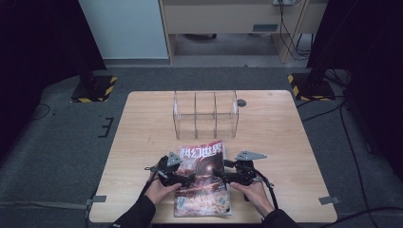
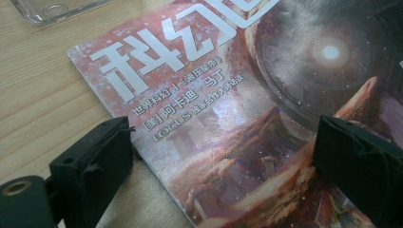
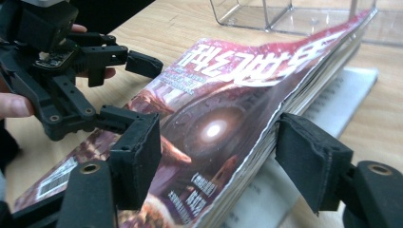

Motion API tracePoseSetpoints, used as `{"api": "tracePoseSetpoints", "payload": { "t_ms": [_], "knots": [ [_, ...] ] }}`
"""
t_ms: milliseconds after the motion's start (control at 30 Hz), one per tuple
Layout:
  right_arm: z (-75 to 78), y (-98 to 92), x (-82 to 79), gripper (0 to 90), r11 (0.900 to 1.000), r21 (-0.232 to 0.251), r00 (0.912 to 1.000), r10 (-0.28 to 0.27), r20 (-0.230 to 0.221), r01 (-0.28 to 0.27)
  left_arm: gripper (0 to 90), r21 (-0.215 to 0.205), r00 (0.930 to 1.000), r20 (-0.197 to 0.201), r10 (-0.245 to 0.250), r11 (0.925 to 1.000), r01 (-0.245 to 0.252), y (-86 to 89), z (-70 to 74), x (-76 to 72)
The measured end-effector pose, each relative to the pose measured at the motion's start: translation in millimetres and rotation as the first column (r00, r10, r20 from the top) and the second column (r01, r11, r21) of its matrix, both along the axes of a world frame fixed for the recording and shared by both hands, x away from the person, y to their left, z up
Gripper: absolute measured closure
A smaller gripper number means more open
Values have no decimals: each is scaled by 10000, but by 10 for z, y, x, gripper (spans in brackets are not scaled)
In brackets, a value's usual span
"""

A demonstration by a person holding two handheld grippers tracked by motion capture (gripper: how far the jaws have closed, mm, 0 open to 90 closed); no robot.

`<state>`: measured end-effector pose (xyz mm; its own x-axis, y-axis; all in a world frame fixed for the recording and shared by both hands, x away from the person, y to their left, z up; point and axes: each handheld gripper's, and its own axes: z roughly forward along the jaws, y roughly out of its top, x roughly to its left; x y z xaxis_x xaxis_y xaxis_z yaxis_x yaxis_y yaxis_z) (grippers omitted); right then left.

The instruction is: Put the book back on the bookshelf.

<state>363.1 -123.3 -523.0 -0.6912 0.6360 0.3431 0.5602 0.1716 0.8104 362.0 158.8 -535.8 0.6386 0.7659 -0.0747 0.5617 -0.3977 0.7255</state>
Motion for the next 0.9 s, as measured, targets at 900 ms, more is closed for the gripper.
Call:
{"api": "tracePoseSetpoints", "payload": {
  "t_ms": [900],
  "knots": [
    [-23, 42, 148, 273, 9983, -461, 9986, -333, 410, 352, 50, 15, 9999, -1, -117, 9999, 117, 10, 0, 8]
  ]
}}
